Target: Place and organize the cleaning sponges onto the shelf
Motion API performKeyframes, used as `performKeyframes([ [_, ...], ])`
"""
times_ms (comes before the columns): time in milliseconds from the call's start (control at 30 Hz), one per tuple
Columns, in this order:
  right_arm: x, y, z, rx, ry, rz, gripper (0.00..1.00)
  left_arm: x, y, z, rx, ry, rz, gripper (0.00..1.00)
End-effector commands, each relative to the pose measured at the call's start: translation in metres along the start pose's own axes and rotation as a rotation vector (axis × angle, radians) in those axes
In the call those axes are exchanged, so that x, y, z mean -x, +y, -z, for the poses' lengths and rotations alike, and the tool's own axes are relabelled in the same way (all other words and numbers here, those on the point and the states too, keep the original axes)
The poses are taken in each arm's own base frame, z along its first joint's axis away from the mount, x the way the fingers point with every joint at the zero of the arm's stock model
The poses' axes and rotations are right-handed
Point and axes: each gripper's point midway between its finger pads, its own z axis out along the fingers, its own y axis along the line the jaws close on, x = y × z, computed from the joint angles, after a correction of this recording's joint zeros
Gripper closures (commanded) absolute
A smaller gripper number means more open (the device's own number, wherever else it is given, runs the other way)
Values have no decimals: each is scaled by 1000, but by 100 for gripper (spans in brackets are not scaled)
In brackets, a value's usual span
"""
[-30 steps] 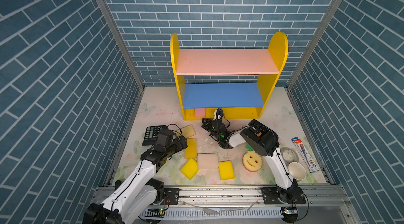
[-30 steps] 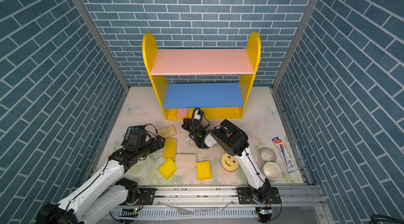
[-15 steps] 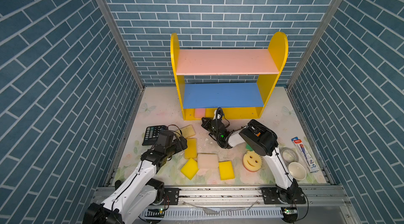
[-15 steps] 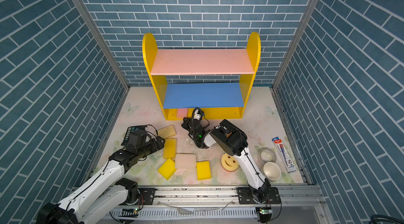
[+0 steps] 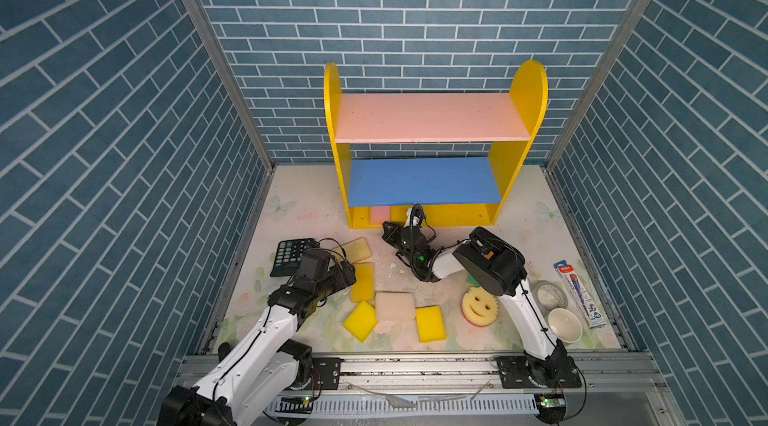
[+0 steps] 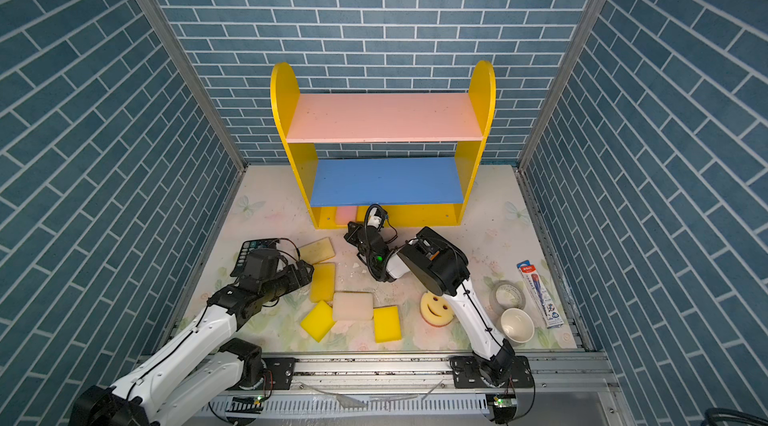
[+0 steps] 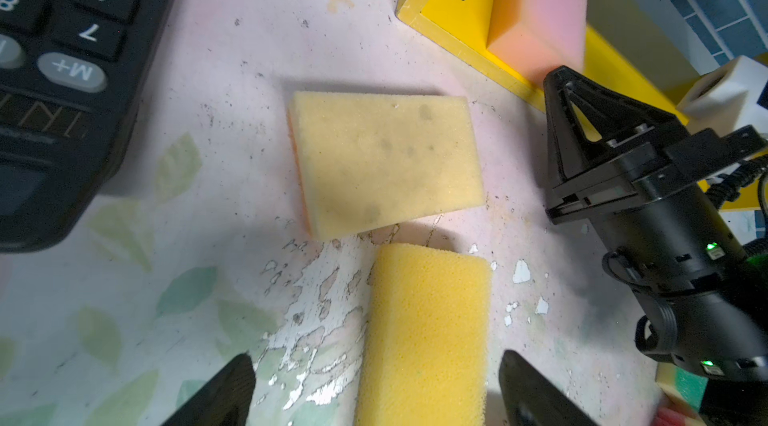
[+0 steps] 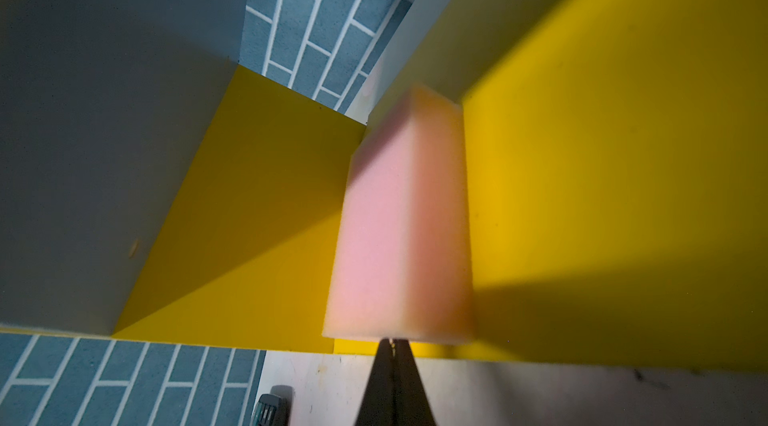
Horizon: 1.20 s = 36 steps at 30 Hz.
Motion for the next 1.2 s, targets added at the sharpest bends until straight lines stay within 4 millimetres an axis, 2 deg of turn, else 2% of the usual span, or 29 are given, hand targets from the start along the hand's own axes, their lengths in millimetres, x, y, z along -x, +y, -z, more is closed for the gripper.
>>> performKeyframes([
  [0,-49,-117,12,-320,131,50,100,-3,5,-1,10,4,5,7],
  [533,-50,-117,14,-320,141,43,100,-4,5,-2,10,8,6,7],
  [700,-55,-113,34,-322,192,32,100,-2,4,2,10,3,0,7],
  [867,-51,-112,63,-340,220,50,98,0,4,6,9,-8,-5,7],
  [1000,-53,-97,75,-306,287,102,91,2,-1,9,-3,-4,-14,7],
  [1100,-54,-78,82,-283,370,181,73,0,-4,11,-11,19,-21,7],
  [1167,-54,-65,90,-291,438,254,65,-2,-6,12,-16,36,-24,7],
])
